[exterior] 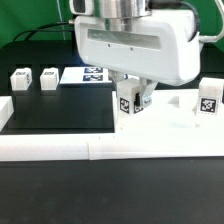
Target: Assemble square table
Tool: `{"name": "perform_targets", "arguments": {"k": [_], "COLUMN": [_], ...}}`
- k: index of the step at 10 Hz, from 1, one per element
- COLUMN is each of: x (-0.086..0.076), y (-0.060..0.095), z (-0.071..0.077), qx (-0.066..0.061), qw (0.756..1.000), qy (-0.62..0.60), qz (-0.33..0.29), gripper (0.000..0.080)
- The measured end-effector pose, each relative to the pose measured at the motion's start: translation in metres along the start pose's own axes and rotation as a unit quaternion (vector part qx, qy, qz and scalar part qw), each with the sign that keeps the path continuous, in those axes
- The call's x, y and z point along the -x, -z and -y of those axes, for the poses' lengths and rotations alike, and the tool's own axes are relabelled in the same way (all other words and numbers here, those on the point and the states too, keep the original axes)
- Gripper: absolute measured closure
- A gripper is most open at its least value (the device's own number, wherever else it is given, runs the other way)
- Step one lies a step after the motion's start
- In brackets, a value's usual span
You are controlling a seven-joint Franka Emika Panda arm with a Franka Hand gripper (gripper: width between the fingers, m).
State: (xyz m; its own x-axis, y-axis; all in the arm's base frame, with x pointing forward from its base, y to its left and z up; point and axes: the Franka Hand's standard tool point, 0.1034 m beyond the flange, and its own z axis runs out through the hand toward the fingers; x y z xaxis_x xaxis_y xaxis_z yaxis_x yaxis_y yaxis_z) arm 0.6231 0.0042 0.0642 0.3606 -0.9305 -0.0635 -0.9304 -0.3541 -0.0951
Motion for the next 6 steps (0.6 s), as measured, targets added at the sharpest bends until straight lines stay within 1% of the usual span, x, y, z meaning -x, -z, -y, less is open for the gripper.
{"name": "perform_targets", "arguments": {"k": [1, 2, 3, 4, 5, 6], "x": [-0.0007, 0.0008, 0.0011, 0.0004, 0.0006, 0.0007], "y": [-0.0006, -0.0015, -0.0019, -0.0019, -0.0022, -0.0027], "z": [0.0004, 0.0016, 0.0023, 0.002, 0.0017, 0.0018], "qx": [-0.013, -0.02, -0.029, -0.035, -0.035, -0.036], "qw": [0.997, 0.983, 0.967, 0.958, 0.959, 0.97], "qy": [-0.078, -0.183, -0.251, -0.283, -0.28, -0.237], "qz": [0.015, 0.027, 0.036, 0.041, 0.041, 0.037], "gripper": [0.0512, 0.0511, 0.0511, 0.0511, 0.0511, 0.0424]}}
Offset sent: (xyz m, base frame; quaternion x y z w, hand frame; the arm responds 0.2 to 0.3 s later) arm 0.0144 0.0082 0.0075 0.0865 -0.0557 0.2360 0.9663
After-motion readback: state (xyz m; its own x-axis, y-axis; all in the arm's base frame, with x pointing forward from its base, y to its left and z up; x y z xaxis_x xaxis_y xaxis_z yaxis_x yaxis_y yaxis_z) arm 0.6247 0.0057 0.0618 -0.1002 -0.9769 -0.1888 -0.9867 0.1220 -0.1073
